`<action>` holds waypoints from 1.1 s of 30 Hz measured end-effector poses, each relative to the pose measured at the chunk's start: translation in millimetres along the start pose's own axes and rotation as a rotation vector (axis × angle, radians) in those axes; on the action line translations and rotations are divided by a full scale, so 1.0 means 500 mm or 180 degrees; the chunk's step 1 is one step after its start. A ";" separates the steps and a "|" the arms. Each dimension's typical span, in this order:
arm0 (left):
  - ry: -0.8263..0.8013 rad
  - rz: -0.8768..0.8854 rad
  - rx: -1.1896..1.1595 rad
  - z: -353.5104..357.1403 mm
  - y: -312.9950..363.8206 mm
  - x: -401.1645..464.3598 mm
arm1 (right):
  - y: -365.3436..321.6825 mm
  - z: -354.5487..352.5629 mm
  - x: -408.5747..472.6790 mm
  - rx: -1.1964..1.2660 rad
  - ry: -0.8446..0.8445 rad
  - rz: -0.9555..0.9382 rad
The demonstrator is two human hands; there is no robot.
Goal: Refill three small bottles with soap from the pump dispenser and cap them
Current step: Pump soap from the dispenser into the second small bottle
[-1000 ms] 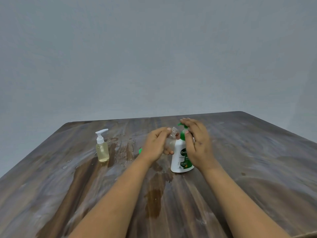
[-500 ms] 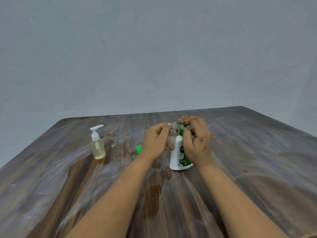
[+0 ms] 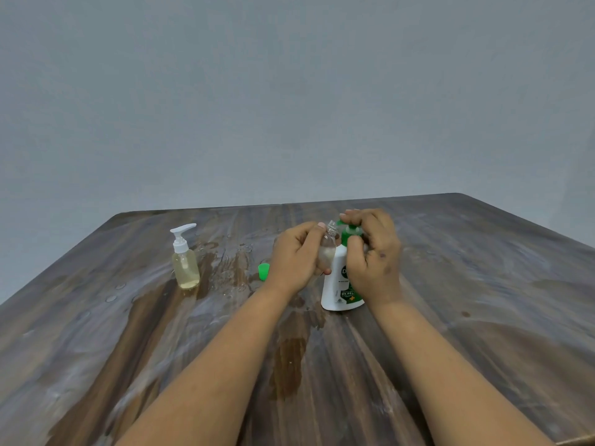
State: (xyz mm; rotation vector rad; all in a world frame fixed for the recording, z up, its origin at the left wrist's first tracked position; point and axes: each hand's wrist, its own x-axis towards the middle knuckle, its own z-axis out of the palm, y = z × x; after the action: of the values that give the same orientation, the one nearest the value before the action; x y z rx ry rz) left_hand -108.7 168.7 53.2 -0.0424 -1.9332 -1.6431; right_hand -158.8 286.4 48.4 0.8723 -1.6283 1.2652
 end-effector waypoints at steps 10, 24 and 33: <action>0.0028 -0.0067 -0.0003 0.002 -0.003 0.000 | -0.002 0.002 0.002 0.0069 0.0007 0.0147; 0.0060 -0.0089 -0.0070 0.005 0.008 -0.006 | -0.002 0.004 0.002 0.0058 0.0041 0.0177; 0.0044 -0.0049 -0.0047 0.002 0.008 -0.007 | -0.002 0.007 0.001 0.0113 0.0075 0.0201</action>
State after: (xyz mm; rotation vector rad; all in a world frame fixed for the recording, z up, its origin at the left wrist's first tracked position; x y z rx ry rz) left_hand -104.7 171.5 55.0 -0.0221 -1.9156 -1.6635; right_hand -159.0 282.8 48.6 0.8304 -1.6304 1.3468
